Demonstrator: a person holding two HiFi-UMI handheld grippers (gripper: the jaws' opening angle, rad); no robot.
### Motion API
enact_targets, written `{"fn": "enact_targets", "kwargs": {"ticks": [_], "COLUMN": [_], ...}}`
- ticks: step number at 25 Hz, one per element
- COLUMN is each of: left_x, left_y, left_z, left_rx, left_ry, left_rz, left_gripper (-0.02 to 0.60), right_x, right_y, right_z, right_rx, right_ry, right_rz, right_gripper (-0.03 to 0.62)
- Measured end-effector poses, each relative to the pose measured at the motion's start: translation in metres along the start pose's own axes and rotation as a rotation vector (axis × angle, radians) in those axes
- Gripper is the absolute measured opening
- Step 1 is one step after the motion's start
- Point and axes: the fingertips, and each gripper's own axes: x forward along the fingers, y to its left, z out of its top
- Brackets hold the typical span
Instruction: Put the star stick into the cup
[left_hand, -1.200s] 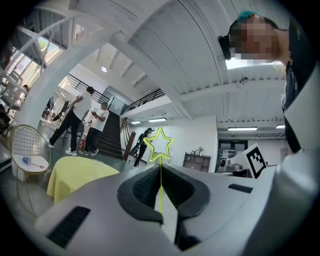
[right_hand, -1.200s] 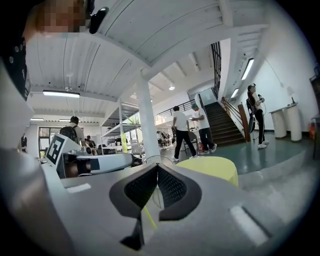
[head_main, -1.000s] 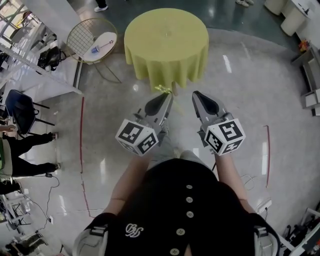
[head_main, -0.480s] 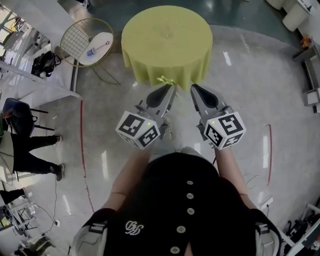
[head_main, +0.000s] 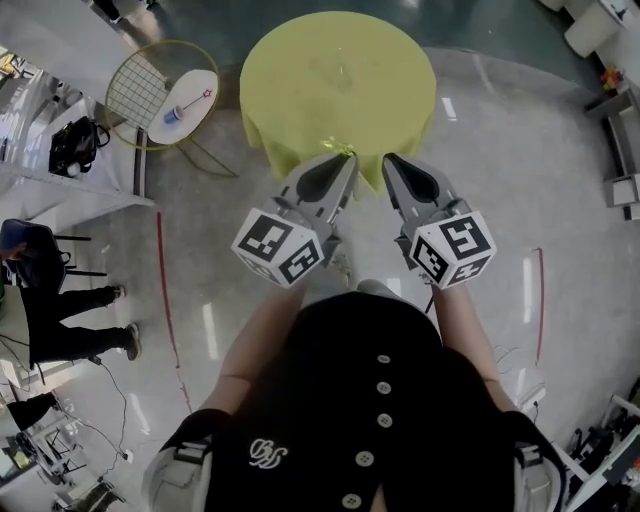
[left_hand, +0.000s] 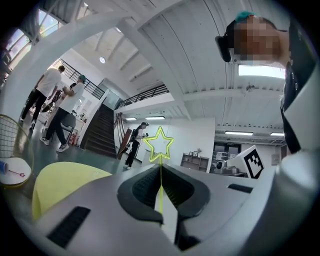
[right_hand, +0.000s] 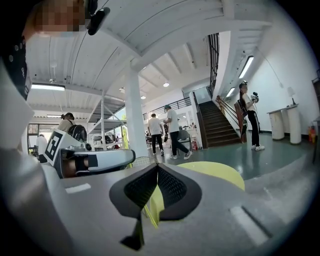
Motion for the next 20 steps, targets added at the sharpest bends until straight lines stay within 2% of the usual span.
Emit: {"fn": "enact_targets", "kwargs": {"ticks": [9,20], "left_x": [0.019,0.042], "left_y": [0.058,0.083], "left_z": [0.017,0.012], "left_rx": [-0.003,-0.038], "left_ry": [0.031,0.038], "left_rz": [-0.039,-0.069], "left_gripper": [0.014,0.014], "right_x": [0.062,0.082], "right_y": [-0.017,-0.036], "right_z": [0.012,0.014], "right_rx": [0.017,0.022], "right_ry": [-0.007,0.003], "right_rz": [-0.051,-0.091], "right_gripper": [0.003,0.005]}}
